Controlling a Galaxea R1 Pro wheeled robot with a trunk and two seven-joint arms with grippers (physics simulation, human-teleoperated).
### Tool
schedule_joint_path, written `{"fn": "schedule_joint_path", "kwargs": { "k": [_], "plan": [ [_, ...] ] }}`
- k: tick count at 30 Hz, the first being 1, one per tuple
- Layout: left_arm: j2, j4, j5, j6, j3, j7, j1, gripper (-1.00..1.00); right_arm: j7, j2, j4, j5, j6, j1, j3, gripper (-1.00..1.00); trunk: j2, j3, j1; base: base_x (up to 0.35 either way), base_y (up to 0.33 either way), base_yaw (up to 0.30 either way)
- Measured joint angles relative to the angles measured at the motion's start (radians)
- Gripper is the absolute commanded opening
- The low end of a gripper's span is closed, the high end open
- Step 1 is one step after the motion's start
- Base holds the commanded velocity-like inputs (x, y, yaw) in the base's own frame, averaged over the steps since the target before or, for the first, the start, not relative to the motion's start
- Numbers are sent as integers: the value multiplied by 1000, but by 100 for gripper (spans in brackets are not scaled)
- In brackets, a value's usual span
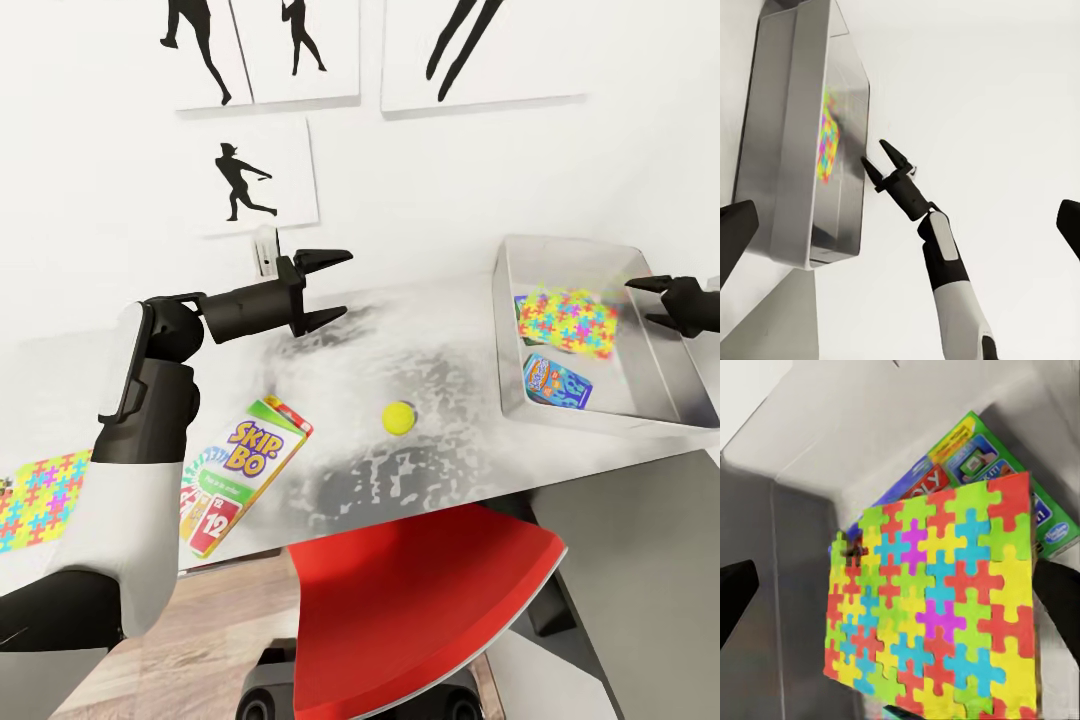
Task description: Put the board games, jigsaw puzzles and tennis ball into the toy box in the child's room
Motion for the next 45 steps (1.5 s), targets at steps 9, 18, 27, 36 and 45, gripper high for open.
{"fn": "schedule_joint_path", "kwargs": {
  "k": [9, 18, 27, 36, 45],
  "plan": [
    [0, 0, 0, 0, 0, 0, -1, 100, 0, 0, 0, 0, -1, 0, 0, 100, 0, 0, 0, 0, 0, 0],
    [-1, 0, 0, 0, 0, 0, -1, 100, 0, 1, 0, -1, -1, -1, 0, 100, 0, 0, 0, 0, 0, 0],
    [-1, 0, -1, 0, 0, 0, -1, 100, 2, -1, -21, -5, 0, -1, 0, 100, 0, 0, 0, 0, 0, 0],
    [1, 0, -2, 1, 0, 0, 3, 100, 5, -14, -106, -15, 12, 5, 5, 100, 0, 0, 0, 0, 0, 0],
    [4, -5, -5, 2, 1, -2, 18, 100, 66, -49, -202, -23, 47, 39, 8, 100, 0, 0, 0, 0, 0, 0]
  ]
}}
